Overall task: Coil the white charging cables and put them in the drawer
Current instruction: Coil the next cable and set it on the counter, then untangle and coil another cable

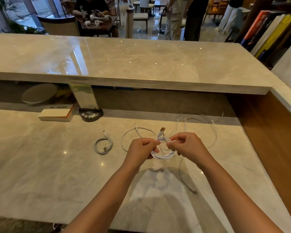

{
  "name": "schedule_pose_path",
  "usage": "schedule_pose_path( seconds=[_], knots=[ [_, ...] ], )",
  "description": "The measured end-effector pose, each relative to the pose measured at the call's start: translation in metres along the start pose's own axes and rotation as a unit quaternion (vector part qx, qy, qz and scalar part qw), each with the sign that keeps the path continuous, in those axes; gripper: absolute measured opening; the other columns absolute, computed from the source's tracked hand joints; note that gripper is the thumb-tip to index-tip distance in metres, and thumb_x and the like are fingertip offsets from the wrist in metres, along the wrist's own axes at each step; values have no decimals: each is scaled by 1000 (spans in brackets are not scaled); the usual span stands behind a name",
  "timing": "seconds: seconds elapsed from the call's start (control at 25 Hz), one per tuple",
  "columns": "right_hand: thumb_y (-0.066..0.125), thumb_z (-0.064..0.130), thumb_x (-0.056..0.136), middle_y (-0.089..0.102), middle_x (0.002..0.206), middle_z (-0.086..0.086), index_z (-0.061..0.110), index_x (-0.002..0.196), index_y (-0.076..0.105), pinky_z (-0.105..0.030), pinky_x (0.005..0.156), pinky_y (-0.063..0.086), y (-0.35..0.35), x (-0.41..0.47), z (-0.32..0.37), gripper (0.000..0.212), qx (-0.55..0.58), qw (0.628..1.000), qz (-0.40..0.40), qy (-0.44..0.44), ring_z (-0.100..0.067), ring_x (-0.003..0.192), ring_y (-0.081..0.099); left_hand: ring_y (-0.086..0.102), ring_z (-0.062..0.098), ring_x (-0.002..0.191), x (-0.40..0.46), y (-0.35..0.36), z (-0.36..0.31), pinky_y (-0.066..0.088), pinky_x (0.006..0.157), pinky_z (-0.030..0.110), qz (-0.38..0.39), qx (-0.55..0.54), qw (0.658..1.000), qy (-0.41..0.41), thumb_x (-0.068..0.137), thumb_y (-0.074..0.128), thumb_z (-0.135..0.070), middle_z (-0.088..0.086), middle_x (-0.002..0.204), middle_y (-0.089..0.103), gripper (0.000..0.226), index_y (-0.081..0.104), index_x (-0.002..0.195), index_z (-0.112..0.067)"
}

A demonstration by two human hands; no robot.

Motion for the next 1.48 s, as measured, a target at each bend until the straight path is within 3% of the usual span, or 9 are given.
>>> schedule_pose_path(
  seconds=[0.16,0.28,0.36,0.56,0.72,0.88,1.08,1.2,1.48],
  knots=[
    [70,10,78,70,68,-13,13,69,70,-25,50,45,41,15,0,9,5,1000,-3,21,-13,48,55,61,13,67,-4,-38,24,52,56,16,-28,-39,997,-56,87,61,-14,4,78,69,13,71,91,-7],
    [69,10,80,70,70,-16,4,77,72,-24,51,47,81,29,13,8,19,999,31,29,-15,52,57,66,13,78,-5,-83,42,54,60,18,-56,-98,990,-88,86,60,-5,7,91,70,19,68,103,-7],
    [68,9,80,66,68,-12,0,82,72,-24,52,49,114,46,32,9,20,997,73,31,-14,53,56,65,13,77,-1,-119,44,56,62,19,-101,-110,986,-77,86,58,-1,7,88,69,22,66,106,-4],
    [69,6,80,66,70,-9,3,80,68,-33,68,60,184,99,75,3,30,991,115,54,-18,55,64,64,13,81,39,-207,27,53,56,16,-192,16,980,-58,84,60,0,7,95,68,24,66,106,-6],
    [71,7,78,68,69,-12,5,75,63,-39,73,60,225,113,50,9,73,984,97,128,-22,56,68,63,11,83,86,-236,27,52,64,17,-145,168,975,-23,83,59,2,4,97,69,26,70,104,-9],
    [69,13,80,64,55,-10,6,68,64,-26,52,54,241,114,19,15,66,980,47,181,-12,36,57,65,14,89,113,-236,54,54,80,27,-84,246,965,-26,83,60,-1,5,102,72,26,72,103,-11],
    [70,15,80,64,61,-16,6,65,61,-37,56,58,254,103,-5,19,115,969,9,217,-24,44,57,63,13,87,123,-232,70,50,78,21,-67,276,959,14,82,60,0,8,103,71,23,73,100,-8],
    [70,17,80,66,64,-14,3,78,62,-39,57,59,254,101,-12,17,132,967,-13,218,-23,47,60,62,11,87,125,-230,77,47,67,7,-57,260,964,12,83,59,0,8,104,70,24,71,103,-7],
    [71,21,81,68,68,-14,8,81,60,-40,59,60,253,101,-11,18,121,973,-20,196,-23,53,64,61,12,97,122,-232,86,43,82,17,-76,246,966,19,86,61,-7,9,113,69,26,68,111,-8]
  ],
)
Point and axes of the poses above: each hand's wrist, its own x-axis towards the middle knuckle, its own y-axis out of the palm, z = x × y, the point moved 8 cm from there along x, towards the middle knuckle
